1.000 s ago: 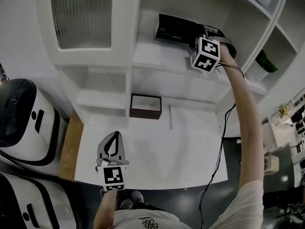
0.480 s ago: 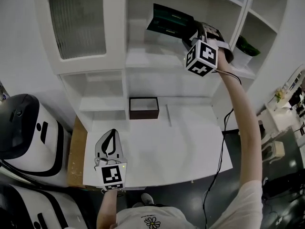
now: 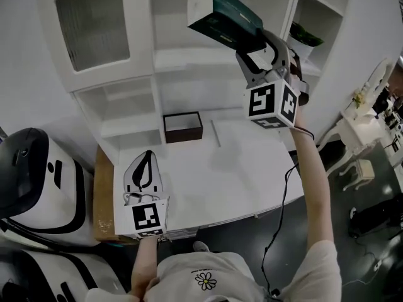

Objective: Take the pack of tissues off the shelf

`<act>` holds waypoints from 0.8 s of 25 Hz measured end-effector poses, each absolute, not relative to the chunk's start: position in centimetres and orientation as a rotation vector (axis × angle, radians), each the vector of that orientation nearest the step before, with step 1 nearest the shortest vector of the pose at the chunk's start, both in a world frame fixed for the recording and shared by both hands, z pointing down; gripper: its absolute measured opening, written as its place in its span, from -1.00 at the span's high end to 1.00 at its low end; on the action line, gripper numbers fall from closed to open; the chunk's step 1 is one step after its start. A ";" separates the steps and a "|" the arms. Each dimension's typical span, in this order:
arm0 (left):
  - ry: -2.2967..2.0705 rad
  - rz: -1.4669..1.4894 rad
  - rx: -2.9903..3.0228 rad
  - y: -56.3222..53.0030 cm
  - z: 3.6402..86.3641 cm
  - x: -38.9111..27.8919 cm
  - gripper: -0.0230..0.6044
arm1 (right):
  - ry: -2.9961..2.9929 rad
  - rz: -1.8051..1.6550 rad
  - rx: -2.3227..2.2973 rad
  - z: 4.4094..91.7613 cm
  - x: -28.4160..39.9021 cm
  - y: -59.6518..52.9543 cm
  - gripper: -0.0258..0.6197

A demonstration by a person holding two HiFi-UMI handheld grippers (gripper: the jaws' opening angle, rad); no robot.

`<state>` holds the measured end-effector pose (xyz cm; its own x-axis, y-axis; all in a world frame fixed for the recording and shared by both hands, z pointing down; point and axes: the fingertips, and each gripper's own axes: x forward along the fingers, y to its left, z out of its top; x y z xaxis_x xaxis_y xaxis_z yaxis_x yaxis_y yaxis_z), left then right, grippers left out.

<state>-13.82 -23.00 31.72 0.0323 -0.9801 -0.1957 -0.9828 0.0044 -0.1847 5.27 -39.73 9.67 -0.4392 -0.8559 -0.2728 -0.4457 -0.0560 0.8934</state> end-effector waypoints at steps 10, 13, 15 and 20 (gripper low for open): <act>1.921 0.104 -2.080 -21.4 28.9 -11.9 0.93 | -2.101 -1.368 1.673 14.3 7.8 -30.6 0.00; 1.899 0.127 -2.107 -21.4 28.5 -11.2 0.93 | -2.185 -1.298 1.743 16.3 8.5 -29.3 0.00; 1.892 0.126 -2.115 -21.4 28.4 -10.7 0.93 | -2.223 -1.255 1.789 17.7 9.0 -28.6 0.00; 1.885 0.129 -2.123 -21.3 28.4 -10.0 0.93 | -2.390 -1.103 1.928 20.2 10.1 -26.6 0.00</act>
